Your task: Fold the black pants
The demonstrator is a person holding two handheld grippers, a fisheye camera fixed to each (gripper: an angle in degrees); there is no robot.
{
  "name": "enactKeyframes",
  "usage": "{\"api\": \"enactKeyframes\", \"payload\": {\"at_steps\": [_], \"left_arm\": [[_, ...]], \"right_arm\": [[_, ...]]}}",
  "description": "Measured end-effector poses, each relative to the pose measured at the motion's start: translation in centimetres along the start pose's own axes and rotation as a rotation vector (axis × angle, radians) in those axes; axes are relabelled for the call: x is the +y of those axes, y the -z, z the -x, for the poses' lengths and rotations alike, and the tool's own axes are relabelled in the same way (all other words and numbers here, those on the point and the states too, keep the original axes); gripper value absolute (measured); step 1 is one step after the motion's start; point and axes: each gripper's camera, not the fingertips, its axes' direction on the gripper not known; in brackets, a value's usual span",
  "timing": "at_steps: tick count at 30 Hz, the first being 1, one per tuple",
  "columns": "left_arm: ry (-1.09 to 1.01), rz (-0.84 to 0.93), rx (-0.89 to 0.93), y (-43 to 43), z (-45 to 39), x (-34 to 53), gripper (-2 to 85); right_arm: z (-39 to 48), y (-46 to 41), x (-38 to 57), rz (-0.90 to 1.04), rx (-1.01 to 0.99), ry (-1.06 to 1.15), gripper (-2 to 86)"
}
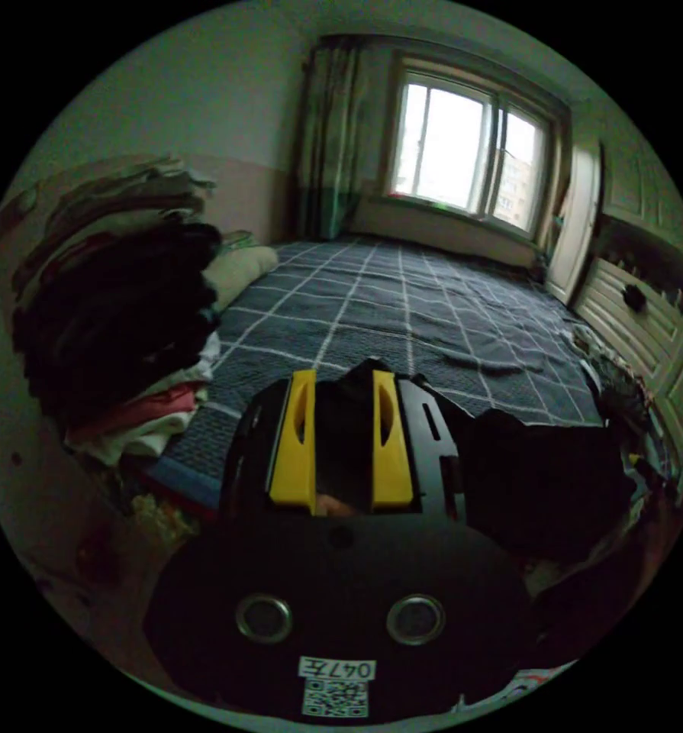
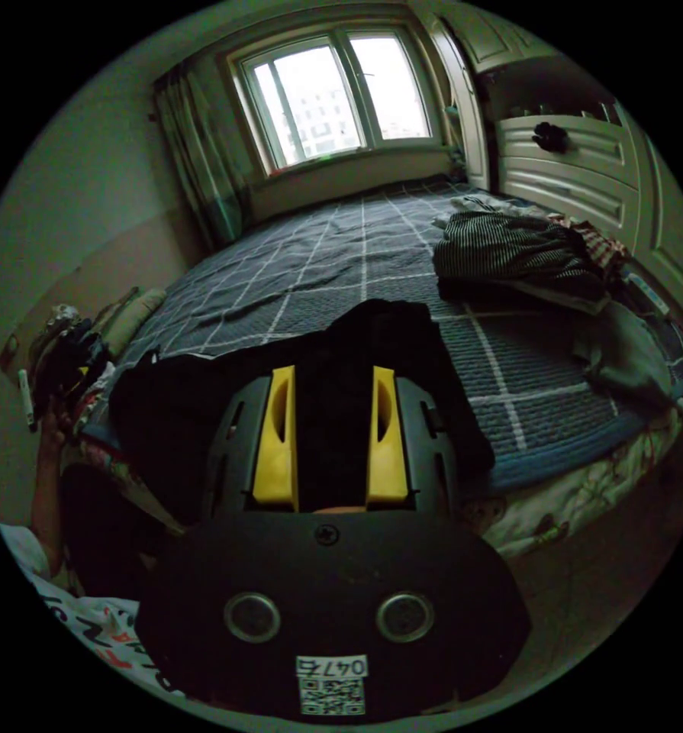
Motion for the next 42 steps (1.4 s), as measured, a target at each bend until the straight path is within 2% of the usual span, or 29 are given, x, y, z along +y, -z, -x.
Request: {"api": "enactKeyframes", "payload": {"at_steps": [7, 10, 13, 16, 17, 20, 24, 26, 29, 37, 40, 42], "left_arm": [[-0.127, 0.008, 0.12, -1.3, -0.6, -0.3, 10.7], [-0.06, 0.027, 0.249, -1.2, 1.1, -0.3, 10.5], [0.036, 0.03, 0.38, -1.3, 3.1, -0.8, 10.5], [0.115, 0.031, 0.457, -1.8, 4.4, -1.2, 10.6], [0.117, 0.039, 0.472, -2.0, 4.4, -1.4, 10.8], [0.045, 0.061, 0.438, -2.2, 3.4, -2.0, 11.2], [-0.089, 0.074, 0.354, -2.3, 0.9, -2.6, 11.3], [-0.138, 0.087, 0.361, -2.6, -0.1, -2.9, 11.4], [-0.195, 0.114, 0.368, -3.1, -1.5, -3.4, 11.9], [-0.265, 0.078, 0.207, -3.8, -4.3, -4.5, 13.1], [-0.324, 0.174, 0.205, -5.8, -6.1, -5.0, 15.2], [-0.396, 0.335, 0.192, -8.6, -8.1, -5.5, 13.3]], "right_arm": [[1.5, -0.3, -0.7, 0.0, 0.114, 0.073, 11.3], [1.5, -0.5, -2.4, -0.031, 0.215, 0.085, 12.9], [0.5, -2.4, -4.6, 0.02, 0.257, 0.052, 14.5], [-1.3, -5.5, -5.9, 0.137, 0.17, -0.035, 14.7], [-1.7, -6.7, -6.0, 0.186, 0.108, -0.059, 12.1], [-0.3, -7.5, -5.6, 0.254, 0.036, 0.032, 3.4], [4.0, -3.6, -3.8, 0.157, -0.016, 0.319, 1.1], [5.9, 0.3, -1.1, 0.108, -0.164, 0.508, 0.8], [6.4, 4.6, 3.2, 0.057, -0.278, 0.675, 0.6], [2.2, 7.2, 9.5, 0.114, -0.396, 0.563, 0.5], [2.1, 6.3, 10.1, 0.147, -0.411, 0.555, 0.7], [2.4, 5.5, 10.0, 0.179, -0.416, 0.556, 1.1]]}}
